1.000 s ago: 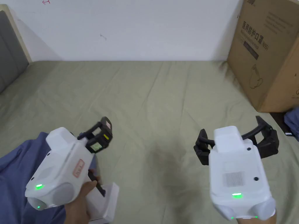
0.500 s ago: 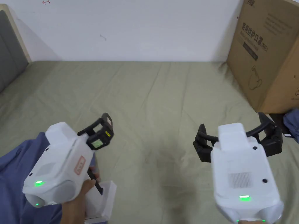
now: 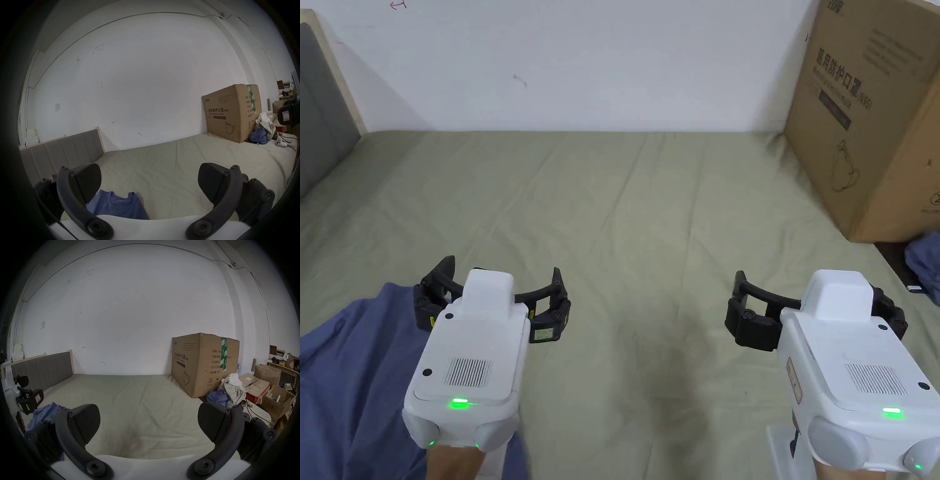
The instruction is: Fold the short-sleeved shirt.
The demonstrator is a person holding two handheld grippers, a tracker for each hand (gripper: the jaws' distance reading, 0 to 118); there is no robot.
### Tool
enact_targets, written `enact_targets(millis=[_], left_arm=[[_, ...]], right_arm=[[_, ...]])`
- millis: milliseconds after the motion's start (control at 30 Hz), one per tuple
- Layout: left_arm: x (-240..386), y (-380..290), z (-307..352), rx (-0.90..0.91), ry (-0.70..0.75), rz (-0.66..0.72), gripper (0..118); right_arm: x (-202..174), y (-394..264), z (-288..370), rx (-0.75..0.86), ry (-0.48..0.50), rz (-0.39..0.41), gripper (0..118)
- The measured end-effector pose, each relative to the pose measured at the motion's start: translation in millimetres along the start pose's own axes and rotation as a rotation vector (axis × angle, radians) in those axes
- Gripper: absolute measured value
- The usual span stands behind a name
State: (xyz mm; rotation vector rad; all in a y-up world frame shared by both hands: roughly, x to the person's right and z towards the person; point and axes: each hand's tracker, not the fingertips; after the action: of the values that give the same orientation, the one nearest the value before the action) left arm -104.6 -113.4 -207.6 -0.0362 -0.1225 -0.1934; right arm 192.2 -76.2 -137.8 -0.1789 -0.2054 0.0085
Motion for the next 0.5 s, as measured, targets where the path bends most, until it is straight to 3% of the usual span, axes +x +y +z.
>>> enact_targets(millis=[500], left_arm=[[-4.9,2.0,-0.3,0.002,0.022,0.018,118]], right_arm=[[-2.8,4.2,1.4,0.008,0.002,0.016,117]])
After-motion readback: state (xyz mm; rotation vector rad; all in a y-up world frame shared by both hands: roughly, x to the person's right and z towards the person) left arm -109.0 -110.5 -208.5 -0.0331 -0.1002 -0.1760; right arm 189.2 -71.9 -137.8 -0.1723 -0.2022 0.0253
